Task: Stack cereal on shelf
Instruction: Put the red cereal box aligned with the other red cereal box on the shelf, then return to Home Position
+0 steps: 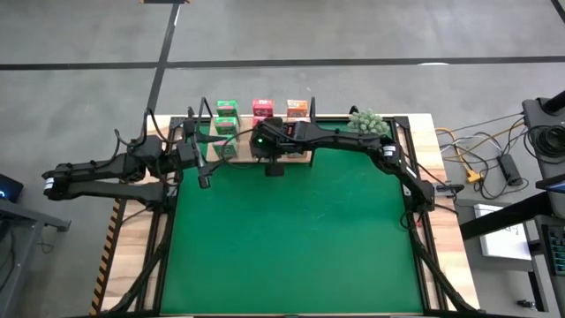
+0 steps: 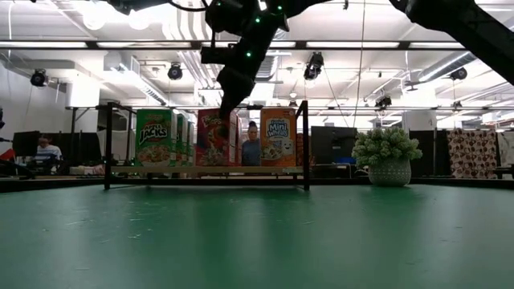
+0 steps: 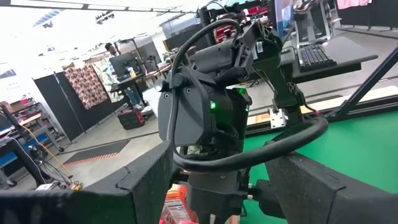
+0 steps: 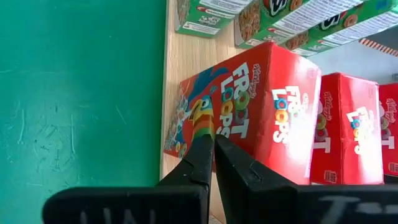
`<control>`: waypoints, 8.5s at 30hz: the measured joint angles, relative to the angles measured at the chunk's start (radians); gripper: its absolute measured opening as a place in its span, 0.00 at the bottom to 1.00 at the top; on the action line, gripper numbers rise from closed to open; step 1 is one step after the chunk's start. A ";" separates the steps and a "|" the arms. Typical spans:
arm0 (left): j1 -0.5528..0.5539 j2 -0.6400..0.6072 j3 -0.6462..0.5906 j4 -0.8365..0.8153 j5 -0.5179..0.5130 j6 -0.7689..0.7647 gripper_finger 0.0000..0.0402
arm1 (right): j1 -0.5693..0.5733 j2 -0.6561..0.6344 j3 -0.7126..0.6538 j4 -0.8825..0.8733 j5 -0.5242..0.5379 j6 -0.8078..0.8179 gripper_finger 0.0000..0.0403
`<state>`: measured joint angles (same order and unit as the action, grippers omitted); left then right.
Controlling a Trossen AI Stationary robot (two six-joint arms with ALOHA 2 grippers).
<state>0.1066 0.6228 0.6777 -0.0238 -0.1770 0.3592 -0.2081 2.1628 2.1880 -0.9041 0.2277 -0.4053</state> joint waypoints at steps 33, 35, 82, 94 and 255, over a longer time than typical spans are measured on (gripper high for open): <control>0.000 0.000 0.000 -0.006 0.000 -0.001 0.59 | 0.006 -0.003 0.000 -0.038 0.059 -0.031 0.02; 0.000 0.000 0.000 -0.006 0.000 -0.001 0.59 | 0.010 -0.004 0.007 -0.037 0.049 -0.029 0.02; 0.000 -0.319 -0.129 -0.194 0.003 -0.157 0.59 | 0.016 -0.650 -0.893 0.649 -0.275 0.008 0.02; 0.000 -0.568 -0.276 -0.194 0.003 -0.223 0.59 | 0.016 -1.028 -1.404 1.017 -0.315 0.017 0.02; 0.000 -0.601 -0.385 -0.179 0.004 -0.414 0.59 | 0.014 -2.115 -2.175 0.987 -0.252 0.397 0.02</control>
